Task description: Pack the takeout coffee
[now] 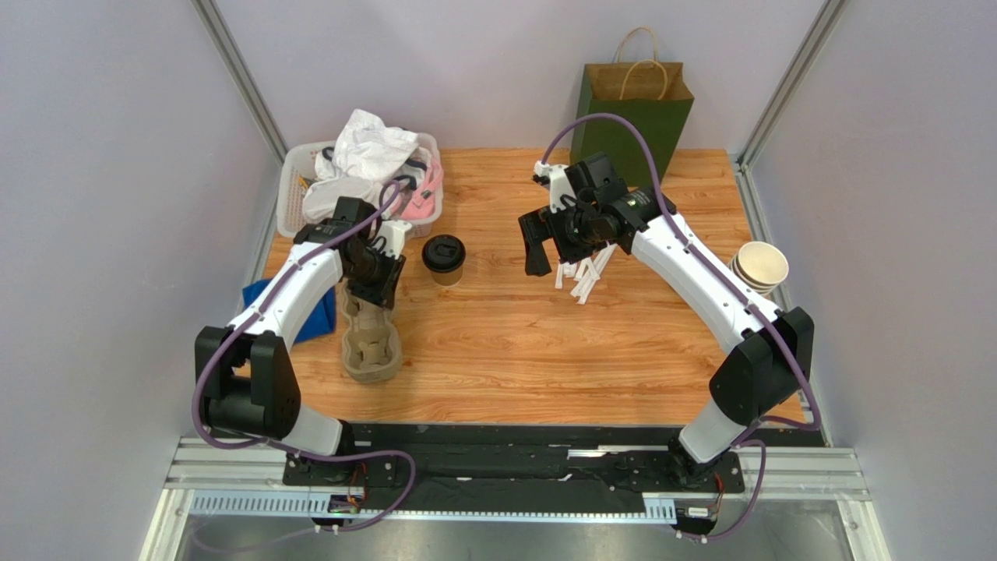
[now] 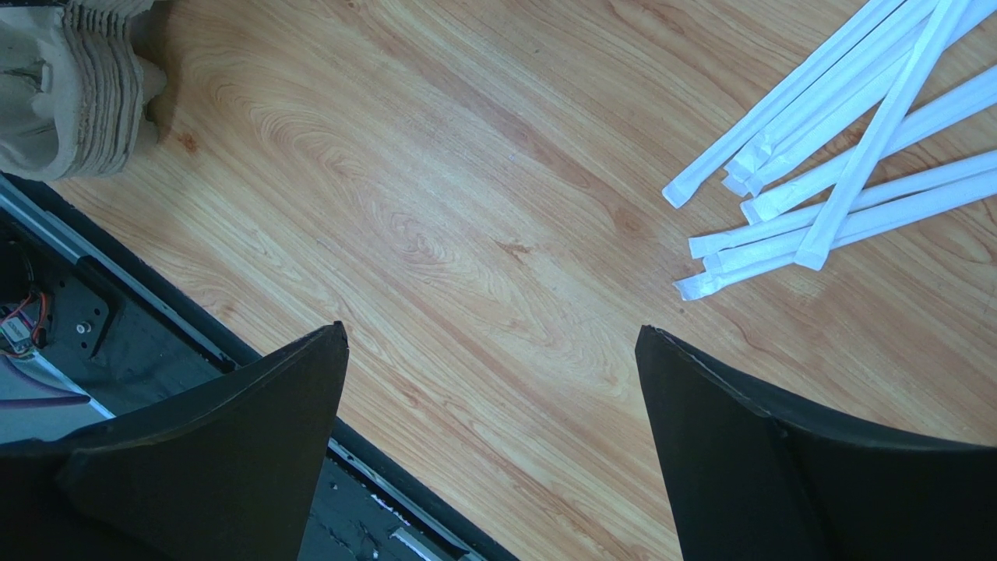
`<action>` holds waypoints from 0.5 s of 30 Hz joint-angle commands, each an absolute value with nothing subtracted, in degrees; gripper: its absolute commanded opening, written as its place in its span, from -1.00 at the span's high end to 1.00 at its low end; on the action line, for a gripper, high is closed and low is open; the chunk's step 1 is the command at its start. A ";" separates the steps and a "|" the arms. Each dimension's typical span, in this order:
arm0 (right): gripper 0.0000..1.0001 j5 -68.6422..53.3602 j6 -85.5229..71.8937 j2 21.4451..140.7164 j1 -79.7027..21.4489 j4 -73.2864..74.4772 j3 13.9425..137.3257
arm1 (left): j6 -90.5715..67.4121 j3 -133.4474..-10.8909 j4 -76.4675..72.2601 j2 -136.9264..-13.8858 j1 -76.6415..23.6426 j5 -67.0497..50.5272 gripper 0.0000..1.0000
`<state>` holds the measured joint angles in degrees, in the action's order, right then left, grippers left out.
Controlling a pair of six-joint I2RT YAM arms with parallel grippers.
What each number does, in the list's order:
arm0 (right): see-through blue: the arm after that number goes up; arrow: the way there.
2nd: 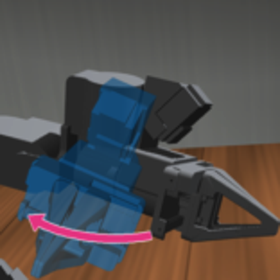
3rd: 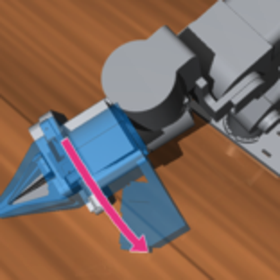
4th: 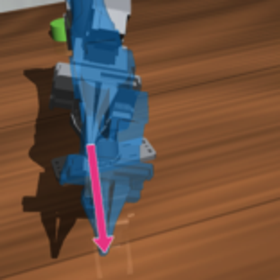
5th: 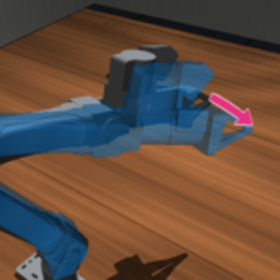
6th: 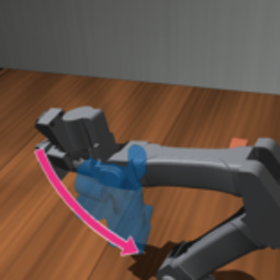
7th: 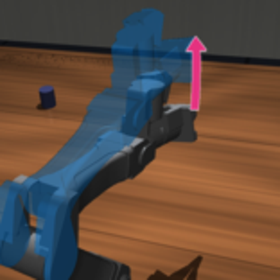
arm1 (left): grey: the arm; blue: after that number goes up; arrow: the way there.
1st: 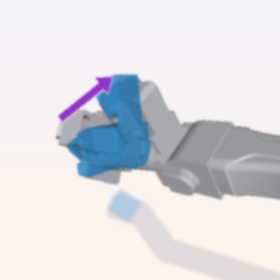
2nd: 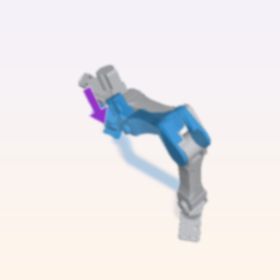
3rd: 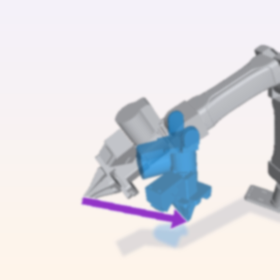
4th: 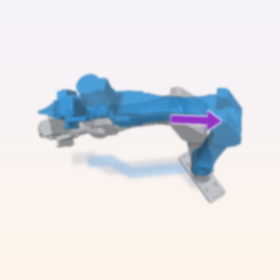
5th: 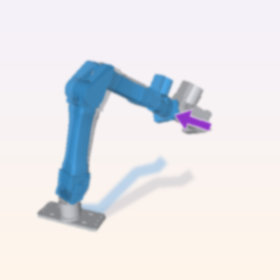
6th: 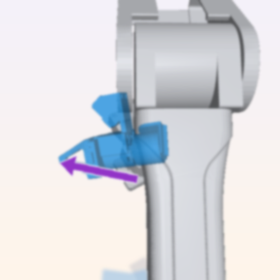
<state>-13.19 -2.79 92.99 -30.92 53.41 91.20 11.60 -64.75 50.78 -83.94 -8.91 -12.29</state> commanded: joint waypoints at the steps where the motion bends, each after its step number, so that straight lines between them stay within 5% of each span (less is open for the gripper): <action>1: -1.00 -13.97 -3.25 93.87 -30.50 52.74 92.99 | 11.51 -64.25 49.66 -84.46 -9.23 -11.51 0.35; 10: -1.00 -14.06 -3.25 94.22 -30.41 53.09 93.16 | 11.86 -63.19 49.48 -84.55 -9.23 -11.25 0.62; 15: -1.00 -14.24 -3.34 94.39 -30.06 53.09 93.25 | 11.95 -63.28 49.83 -84.11 -9.23 -11.34 0.97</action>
<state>-13.58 -2.79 94.39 -30.55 53.78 91.20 11.75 -63.42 50.17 -84.47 -8.97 -11.49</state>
